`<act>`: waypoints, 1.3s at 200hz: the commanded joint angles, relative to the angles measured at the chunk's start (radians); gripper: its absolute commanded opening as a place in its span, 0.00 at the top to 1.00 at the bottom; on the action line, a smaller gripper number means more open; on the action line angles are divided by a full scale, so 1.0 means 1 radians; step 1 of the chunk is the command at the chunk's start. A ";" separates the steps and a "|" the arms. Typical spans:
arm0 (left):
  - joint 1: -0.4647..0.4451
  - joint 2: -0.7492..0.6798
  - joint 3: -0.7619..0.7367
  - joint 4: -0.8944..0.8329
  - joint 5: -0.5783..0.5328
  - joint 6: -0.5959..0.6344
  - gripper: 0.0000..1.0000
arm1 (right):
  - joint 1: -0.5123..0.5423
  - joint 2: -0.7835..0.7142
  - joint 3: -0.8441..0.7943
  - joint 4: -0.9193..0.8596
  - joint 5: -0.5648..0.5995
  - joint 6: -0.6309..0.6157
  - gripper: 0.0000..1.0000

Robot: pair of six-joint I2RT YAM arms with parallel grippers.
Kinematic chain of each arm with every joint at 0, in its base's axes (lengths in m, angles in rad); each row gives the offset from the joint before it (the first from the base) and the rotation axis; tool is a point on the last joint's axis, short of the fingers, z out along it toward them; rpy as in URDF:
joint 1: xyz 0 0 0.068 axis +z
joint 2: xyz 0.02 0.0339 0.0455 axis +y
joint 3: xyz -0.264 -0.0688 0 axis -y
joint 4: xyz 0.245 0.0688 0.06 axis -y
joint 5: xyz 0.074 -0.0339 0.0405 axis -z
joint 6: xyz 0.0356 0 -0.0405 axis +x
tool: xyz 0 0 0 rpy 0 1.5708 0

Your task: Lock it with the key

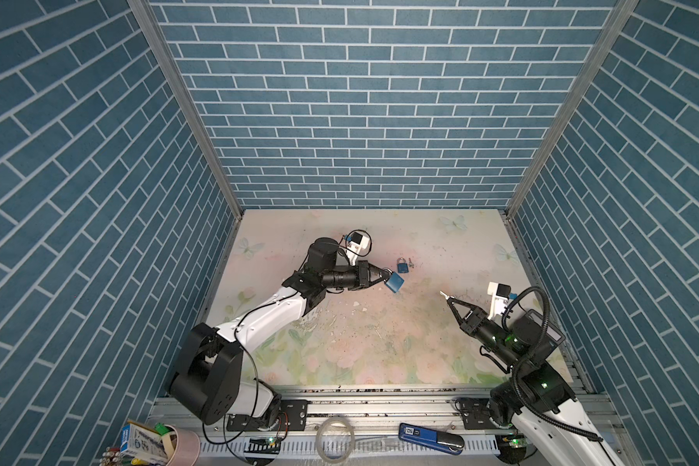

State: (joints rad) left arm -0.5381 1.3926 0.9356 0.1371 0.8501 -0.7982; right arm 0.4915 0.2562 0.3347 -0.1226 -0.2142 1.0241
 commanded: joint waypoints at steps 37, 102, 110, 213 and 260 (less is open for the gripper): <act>0.010 -0.020 0.048 -0.386 -0.054 0.254 1.00 | -0.002 -0.027 0.058 -0.271 0.052 -0.040 1.00; 0.010 0.109 0.087 -0.467 -0.078 0.367 1.00 | -0.002 0.105 0.079 -0.259 0.030 -0.056 1.00; 0.010 0.131 0.104 -0.487 -0.080 0.383 1.00 | -0.003 0.113 0.078 -0.262 0.035 -0.056 1.00; 0.008 0.387 0.271 -0.561 -0.027 0.515 1.00 | -0.003 0.195 -0.018 -0.117 0.041 -0.045 1.00; 0.006 0.450 0.298 -0.550 -0.007 0.533 1.00 | -0.004 0.224 -0.065 -0.038 0.048 -0.017 1.00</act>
State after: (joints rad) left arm -0.5323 1.8164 1.1938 -0.4145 0.7956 -0.2981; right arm 0.4915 0.4717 0.2939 -0.2356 -0.1825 0.9901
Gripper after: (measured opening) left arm 0.102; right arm 0.059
